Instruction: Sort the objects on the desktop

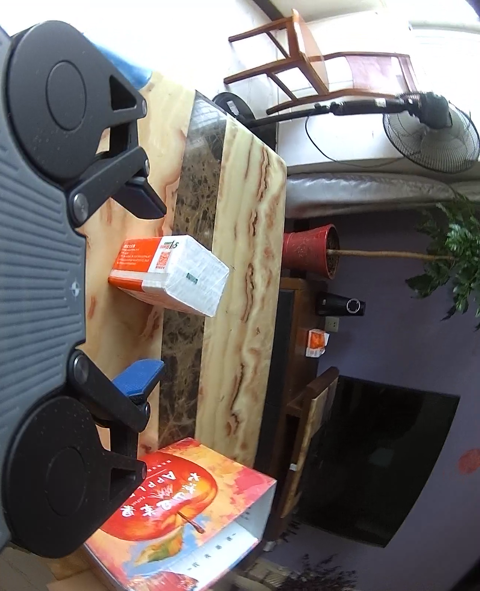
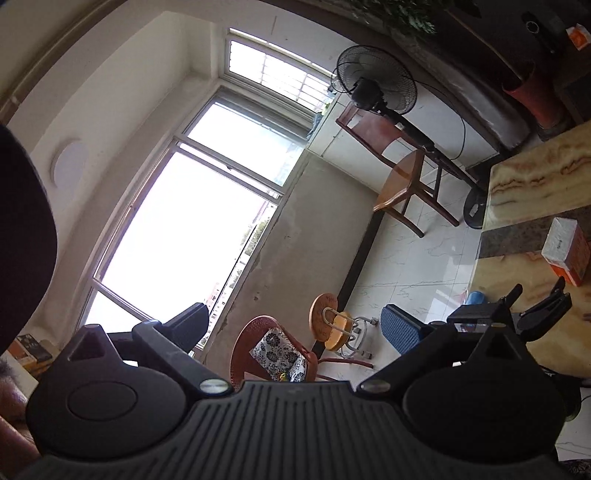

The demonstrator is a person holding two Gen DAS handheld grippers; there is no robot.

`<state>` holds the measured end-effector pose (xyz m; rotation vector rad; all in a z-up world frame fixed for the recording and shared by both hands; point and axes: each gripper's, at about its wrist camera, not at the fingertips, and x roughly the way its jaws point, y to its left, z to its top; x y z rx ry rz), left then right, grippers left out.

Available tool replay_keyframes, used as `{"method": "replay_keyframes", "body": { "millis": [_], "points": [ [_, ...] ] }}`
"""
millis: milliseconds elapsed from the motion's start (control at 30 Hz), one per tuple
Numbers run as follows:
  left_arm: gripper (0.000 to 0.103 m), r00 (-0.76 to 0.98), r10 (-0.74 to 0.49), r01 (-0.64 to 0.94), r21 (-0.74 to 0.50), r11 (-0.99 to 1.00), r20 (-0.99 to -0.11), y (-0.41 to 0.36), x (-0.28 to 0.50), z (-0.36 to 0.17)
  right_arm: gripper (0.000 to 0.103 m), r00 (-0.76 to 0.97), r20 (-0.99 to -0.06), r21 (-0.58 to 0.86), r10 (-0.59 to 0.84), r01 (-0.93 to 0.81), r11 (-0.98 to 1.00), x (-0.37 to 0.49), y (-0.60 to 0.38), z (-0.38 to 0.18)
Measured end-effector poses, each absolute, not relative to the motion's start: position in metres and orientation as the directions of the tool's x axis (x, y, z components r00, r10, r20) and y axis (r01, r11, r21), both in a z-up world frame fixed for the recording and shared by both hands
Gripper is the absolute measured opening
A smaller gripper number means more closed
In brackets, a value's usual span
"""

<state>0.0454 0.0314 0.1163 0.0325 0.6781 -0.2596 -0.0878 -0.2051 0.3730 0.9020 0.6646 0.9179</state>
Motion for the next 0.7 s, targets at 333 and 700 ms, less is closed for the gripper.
{"method": "replay_keyframes", "body": {
  "millis": [333,700],
  "points": [
    [0.084,0.755,-0.209,0.224,-0.054,0.973,-0.622,0.029,0.055,0.109,0.1,0.396,-0.178,0.89,0.901,-0.324,0.319,-0.082,-0.187,0.349],
    [0.084,0.791,-0.207,0.197,-0.081,0.977,-0.576,0.03,0.052,0.108,0.103,0.486,-0.22,0.847,0.846,-0.335,0.413,-0.067,-0.205,0.343]
  ]
}}
